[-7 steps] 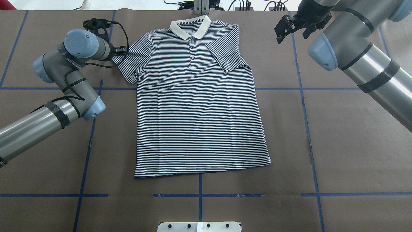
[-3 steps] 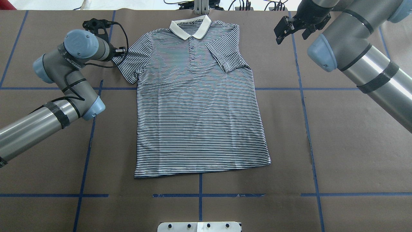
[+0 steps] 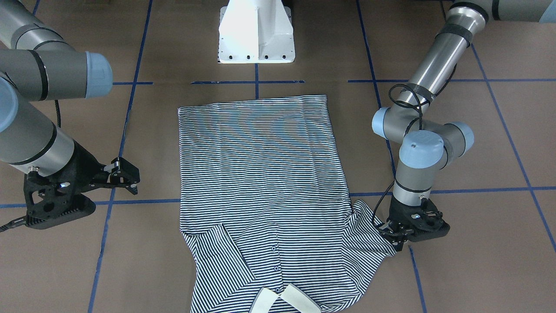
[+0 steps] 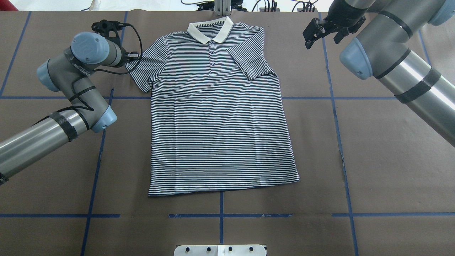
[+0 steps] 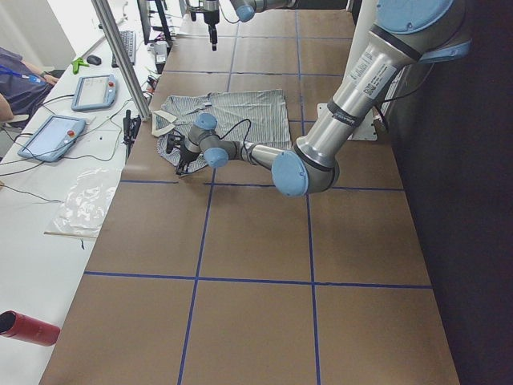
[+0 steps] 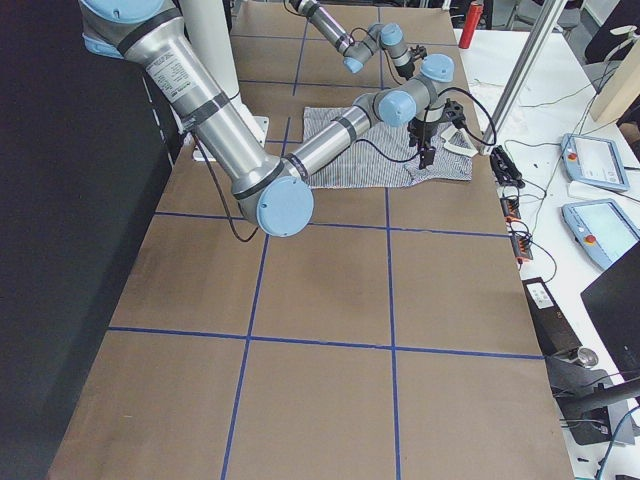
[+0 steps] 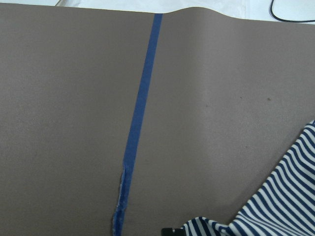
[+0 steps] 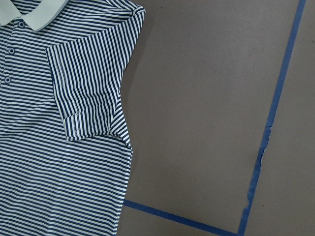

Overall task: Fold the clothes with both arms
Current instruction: 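Release the sleeve and raise the right gripper while the left arm approaches, then fold the sleeve nearest the left gripper inward over the shirt body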

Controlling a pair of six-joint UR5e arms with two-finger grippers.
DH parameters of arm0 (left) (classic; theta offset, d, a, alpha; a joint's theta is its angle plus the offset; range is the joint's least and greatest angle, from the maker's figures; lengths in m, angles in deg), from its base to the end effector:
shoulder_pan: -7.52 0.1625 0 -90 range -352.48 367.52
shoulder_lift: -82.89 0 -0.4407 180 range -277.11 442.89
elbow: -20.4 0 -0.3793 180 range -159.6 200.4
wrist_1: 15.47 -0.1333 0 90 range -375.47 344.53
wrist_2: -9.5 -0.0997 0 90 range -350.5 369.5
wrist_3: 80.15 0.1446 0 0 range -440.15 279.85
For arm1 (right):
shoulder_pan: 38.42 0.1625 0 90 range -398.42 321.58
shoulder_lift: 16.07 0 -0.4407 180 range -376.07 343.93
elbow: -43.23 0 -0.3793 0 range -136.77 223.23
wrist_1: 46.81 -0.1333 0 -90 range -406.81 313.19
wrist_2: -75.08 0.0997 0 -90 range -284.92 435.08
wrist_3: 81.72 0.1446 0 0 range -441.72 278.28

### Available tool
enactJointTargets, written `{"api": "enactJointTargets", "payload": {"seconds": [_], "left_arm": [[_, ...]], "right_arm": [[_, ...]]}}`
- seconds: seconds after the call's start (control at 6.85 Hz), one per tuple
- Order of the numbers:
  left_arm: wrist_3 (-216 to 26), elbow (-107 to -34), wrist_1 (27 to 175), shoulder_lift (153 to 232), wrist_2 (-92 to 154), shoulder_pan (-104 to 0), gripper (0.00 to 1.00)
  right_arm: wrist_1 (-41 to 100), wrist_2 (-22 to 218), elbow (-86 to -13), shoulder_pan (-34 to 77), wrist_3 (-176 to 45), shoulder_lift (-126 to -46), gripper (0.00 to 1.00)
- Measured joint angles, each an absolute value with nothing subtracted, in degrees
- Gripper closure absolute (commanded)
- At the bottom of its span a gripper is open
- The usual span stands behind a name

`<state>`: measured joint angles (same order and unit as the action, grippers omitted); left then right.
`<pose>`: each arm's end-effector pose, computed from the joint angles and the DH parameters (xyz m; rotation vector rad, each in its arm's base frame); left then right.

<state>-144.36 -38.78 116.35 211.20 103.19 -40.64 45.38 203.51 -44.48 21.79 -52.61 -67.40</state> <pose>0.4571 -0.6964 0.4773 0.4716 0.7273 -0.3381 -0.3234 -0.6524 0.3193 0.1800 -0.8487 -0.2111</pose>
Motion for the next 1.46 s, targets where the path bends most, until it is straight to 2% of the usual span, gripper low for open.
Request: {"api": "enactJointTargets", "payload": {"seconds": [0.29, 0.44, 0.58, 0.73, 1.02, 1.17, 1.46], "left_arm": [[-144.4, -40.2, 114.9, 211.5, 103.6, -40.7, 1.00], [-145.3, -43.4, 110.8, 212.1, 104.6, -40.8, 1.00], [-148.4, -46.8, 104.5, 214.2, 106.2, -40.7, 1.00], [-154.1, -46.8, 100.4, 218.5, 107.4, -39.6, 1.00], [-163.5, -36.6, 104.4, 227.1, 107.6, -36.4, 1.00], [-165.4, -32.1, 109.0, 228.6, 106.9, -35.9, 1.00], [-166.3, -28.9, 113.7, 229.3, 105.2, -35.8, 1.00]], "right_arm": [[45.3, 203.6, -44.5, 21.8, -52.6, -67.5, 0.00], [45.2, 203.6, -44.5, 21.8, -52.5, -67.5, 0.00], [45.2, 203.6, -44.5, 21.8, -52.5, -67.6, 0.00], [45.1, 203.6, -44.5, 21.6, -52.3, -67.7, 0.00], [44.9, 203.8, -44.7, 21.6, -52.0, -67.9, 0.00], [44.9, 203.9, -45.1, 21.5, -51.9, -68.2, 0.00], [44.9, 204.0, -45.6, 21.5, -51.6, -68.4, 0.00]]}}
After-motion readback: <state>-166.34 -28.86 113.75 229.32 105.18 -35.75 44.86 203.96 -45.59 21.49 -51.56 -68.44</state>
